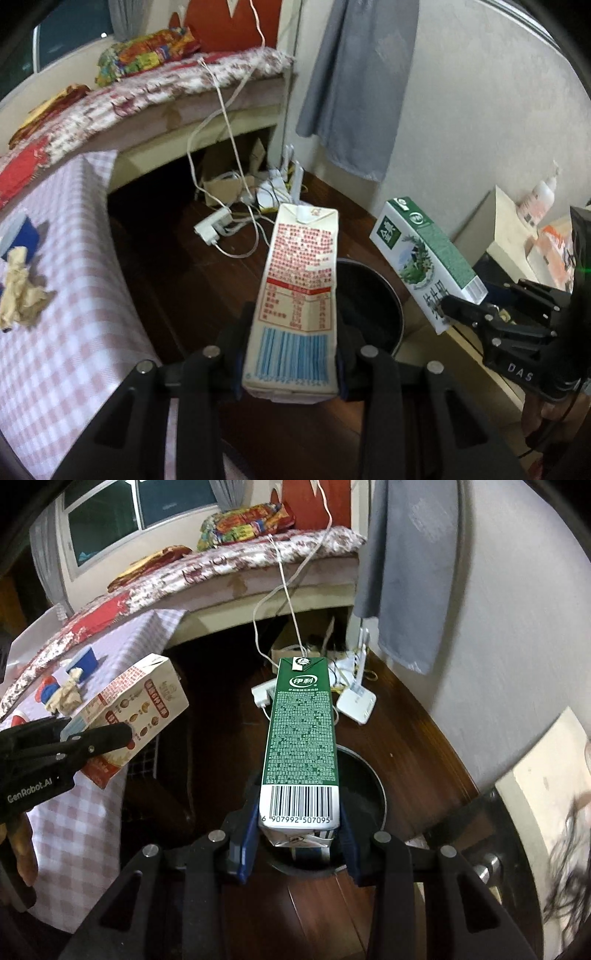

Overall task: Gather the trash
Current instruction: 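Carry both cartons over the black bin and open both tools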

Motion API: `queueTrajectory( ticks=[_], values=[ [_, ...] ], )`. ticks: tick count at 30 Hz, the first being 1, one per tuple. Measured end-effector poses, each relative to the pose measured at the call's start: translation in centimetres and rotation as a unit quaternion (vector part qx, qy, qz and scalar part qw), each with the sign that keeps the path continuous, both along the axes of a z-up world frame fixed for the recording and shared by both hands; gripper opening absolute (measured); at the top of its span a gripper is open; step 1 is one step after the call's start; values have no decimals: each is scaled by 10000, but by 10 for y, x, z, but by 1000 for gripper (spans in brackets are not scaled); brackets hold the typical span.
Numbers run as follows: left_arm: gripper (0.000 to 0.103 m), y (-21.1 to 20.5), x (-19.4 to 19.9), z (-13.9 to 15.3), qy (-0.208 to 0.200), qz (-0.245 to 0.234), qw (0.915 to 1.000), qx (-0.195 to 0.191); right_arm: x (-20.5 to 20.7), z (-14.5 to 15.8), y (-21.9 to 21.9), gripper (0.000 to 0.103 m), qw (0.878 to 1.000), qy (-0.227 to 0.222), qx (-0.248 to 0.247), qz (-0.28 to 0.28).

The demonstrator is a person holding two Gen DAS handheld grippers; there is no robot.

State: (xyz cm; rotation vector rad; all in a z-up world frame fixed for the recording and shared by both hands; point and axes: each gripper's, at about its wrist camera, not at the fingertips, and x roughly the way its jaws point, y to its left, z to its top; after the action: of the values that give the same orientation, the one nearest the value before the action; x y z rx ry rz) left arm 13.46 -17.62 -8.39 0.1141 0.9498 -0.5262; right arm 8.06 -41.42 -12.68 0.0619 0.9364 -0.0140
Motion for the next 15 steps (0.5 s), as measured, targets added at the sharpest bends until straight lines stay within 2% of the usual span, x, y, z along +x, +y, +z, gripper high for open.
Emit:
queueTrajectory(
  ticks=[7, 15],
  values=[
    [37, -22, 8, -30, 544, -223, 9982, 119, -5, -29, -19, 41, 9995, 285, 70, -77],
    [37, -48, 24, -73, 1181, -351, 9920, 275, 4, -65, -28, 41, 9981, 596, 142, -13]
  ],
)
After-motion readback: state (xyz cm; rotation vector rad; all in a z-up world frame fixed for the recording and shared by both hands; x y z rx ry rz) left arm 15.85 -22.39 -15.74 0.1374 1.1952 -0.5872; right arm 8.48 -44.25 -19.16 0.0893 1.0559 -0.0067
